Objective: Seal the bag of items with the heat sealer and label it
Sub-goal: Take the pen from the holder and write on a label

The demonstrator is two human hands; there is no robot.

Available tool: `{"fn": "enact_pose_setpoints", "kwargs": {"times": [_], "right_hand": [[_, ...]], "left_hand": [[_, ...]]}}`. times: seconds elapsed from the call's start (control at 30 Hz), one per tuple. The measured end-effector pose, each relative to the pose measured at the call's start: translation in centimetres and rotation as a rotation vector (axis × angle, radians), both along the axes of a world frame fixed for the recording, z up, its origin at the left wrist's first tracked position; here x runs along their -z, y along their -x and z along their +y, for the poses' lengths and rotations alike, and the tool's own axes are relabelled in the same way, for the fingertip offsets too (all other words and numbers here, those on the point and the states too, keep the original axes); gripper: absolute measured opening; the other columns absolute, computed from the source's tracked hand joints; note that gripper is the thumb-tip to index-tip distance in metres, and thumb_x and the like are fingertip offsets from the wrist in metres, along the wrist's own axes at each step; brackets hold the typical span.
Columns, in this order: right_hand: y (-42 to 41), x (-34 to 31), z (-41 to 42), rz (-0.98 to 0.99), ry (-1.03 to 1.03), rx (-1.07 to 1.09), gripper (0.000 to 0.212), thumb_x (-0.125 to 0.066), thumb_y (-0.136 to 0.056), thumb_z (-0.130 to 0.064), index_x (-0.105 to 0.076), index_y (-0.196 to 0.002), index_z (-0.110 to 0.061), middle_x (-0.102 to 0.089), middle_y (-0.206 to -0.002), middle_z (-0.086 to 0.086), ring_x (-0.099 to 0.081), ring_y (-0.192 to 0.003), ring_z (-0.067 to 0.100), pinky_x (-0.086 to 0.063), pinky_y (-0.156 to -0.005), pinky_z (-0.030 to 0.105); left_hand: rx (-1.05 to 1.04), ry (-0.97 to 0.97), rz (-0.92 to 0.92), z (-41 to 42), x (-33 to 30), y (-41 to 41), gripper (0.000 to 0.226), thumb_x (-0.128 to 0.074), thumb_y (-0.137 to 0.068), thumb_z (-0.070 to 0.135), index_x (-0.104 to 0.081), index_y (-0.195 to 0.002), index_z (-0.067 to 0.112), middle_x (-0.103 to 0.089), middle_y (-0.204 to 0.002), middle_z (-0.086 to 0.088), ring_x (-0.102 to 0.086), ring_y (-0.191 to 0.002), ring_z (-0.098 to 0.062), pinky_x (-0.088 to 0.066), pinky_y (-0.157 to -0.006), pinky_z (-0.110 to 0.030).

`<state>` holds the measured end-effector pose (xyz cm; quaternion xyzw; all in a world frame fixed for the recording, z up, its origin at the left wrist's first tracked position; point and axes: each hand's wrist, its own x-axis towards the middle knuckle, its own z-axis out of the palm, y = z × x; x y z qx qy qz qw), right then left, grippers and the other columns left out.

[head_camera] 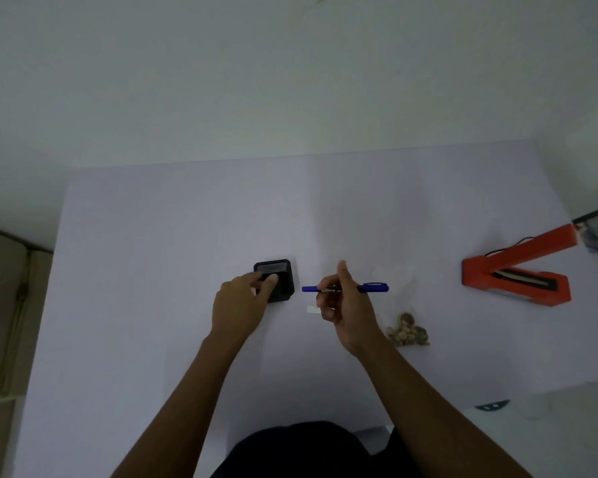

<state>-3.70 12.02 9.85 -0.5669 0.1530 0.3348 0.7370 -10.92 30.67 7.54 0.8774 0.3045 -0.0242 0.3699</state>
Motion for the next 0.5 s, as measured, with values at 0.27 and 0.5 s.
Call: {"fn": "enact_pose_setpoints", "kwargs": {"times": [0.27,0.5], "right_hand": [[0.2,-0.1,2.1,-0.052,0.039,-0.016,0.044,-0.056,-0.1,-0.028,-0.061,-0.06,-0.008,-0.043,-0.041,0.005,-0.032,-0.038,0.016,-0.022,-0.046,0.028],[-0.9,-0.9,3.1,-0.082,0.222,-0.017,0.048,-0.052,-0.099,-0.02,-0.055,-0.053,-0.009,-0.041,-0.043,0.001,-0.032,-0.038,0.015,-0.026,-0.044,0.026]], "left_hand": [[0.462,0.042,-0.196,-2.7,-4.5,-0.2,0.022,-0.062,-0.093,0.04,-0.072,-0.088,0.02,-0.065,-0.075,0.009,-0.058,-0.065,-0.007,-0.046,-0.062,-0.018],[0.31,0.572,0.021,-3.2,-5.1,0.9,0.038,-0.043,-0.104,0.032,-0.062,-0.076,0.013,-0.052,-0.058,0.008,-0.044,-0.05,-0.004,-0.038,-0.055,-0.015]]}}
